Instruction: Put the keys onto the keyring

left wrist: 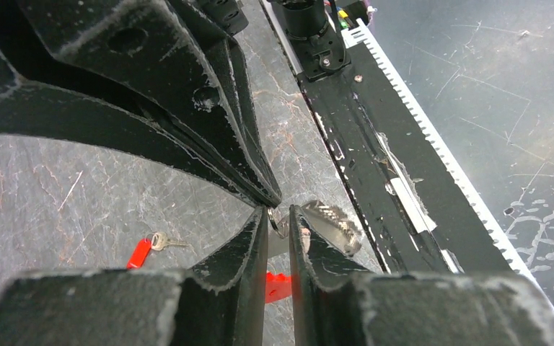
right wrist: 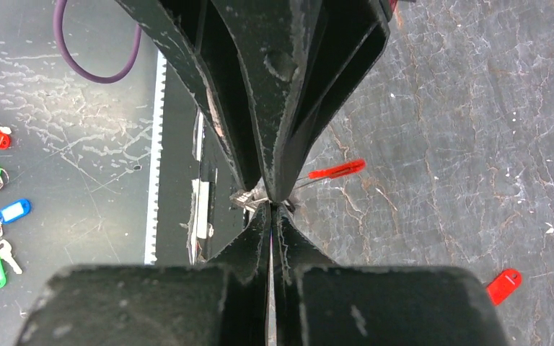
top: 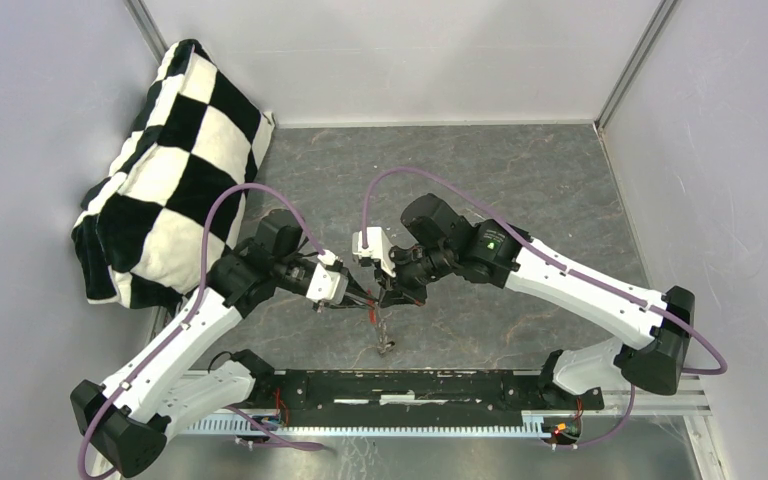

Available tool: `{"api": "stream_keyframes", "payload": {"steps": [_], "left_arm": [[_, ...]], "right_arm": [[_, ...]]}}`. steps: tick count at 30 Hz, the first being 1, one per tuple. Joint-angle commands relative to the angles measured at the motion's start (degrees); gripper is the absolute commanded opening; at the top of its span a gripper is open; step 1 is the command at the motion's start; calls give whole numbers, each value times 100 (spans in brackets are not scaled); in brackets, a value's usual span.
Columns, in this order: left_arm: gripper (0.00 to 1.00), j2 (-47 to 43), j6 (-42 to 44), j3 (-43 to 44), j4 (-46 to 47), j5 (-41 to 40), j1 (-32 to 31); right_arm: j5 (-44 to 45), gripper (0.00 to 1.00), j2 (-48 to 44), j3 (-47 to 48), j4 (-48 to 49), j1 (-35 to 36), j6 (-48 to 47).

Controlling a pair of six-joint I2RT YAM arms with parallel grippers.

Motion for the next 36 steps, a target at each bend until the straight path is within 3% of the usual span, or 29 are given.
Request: {"api": "stream_keyframes", "payload": {"steps": [1, 6, 13, 23, 30, 36], "left_arm": [[25, -6, -211, -114, 166, 182, -39], [28, -39, -313, -164, 171, -8, -48], [11, -23, -284, -200, 172, -33, -76], [2, 101, -201, -171, -160, -283, -127], [2, 135, -389, 23, -194, -19, -127], [2, 40, -481, 201, -123, 551, -118]], "right_arm": [[-60, 1, -4, 293, 515, 33, 108], [-56, 1, -23, 276, 547, 53, 117], [-121, 1, -40, 249, 702, 74, 203], [-323, 1, -251, -61, 1130, 80, 389], [249, 26, -950, -597, 1651, 50, 381], [559, 47, -2330, -2140, 3119, 23, 232]]}}
